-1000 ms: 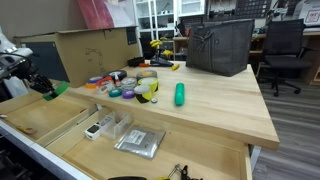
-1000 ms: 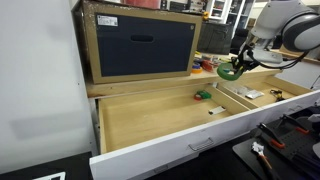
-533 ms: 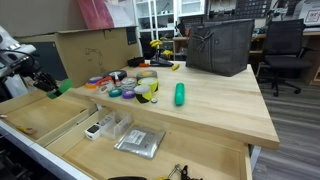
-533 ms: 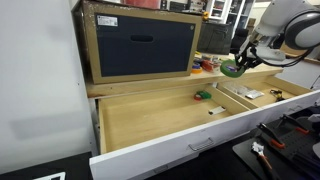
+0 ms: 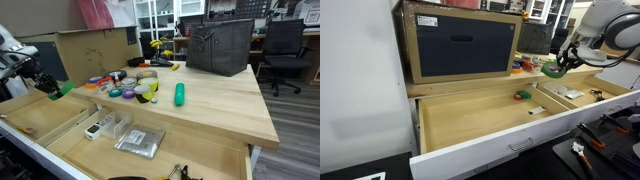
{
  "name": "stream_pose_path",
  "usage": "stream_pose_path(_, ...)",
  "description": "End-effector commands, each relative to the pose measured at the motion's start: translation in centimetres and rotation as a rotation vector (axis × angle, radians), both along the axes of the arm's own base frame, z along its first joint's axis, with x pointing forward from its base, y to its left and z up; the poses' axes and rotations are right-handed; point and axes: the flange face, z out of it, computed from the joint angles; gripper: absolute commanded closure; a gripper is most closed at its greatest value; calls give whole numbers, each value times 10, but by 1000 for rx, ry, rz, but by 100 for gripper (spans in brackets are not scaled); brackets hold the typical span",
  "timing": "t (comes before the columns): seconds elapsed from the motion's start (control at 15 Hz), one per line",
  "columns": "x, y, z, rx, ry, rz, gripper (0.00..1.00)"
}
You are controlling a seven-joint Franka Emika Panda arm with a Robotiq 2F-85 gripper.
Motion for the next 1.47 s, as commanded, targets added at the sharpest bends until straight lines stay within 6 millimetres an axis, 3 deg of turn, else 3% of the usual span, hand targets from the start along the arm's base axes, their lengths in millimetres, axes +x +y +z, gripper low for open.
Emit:
stream_pose_path(0.0, 2, -45, 0, 8, 8, -35, 94)
stream_pose_path(0.53, -2, -138, 6, 175, 8, -110, 94)
stream_pose_path(0.8, 18, -167, 30, 227, -13, -57, 94)
stream_pose_path(1.0, 50, -154, 51, 264, -38, 21, 94)
stream_pose_path(1.2, 80, -121, 63, 289, -32, 86, 94)
stream_pose_path(1.4, 102, -85, 60, 320, -3, 135, 94)
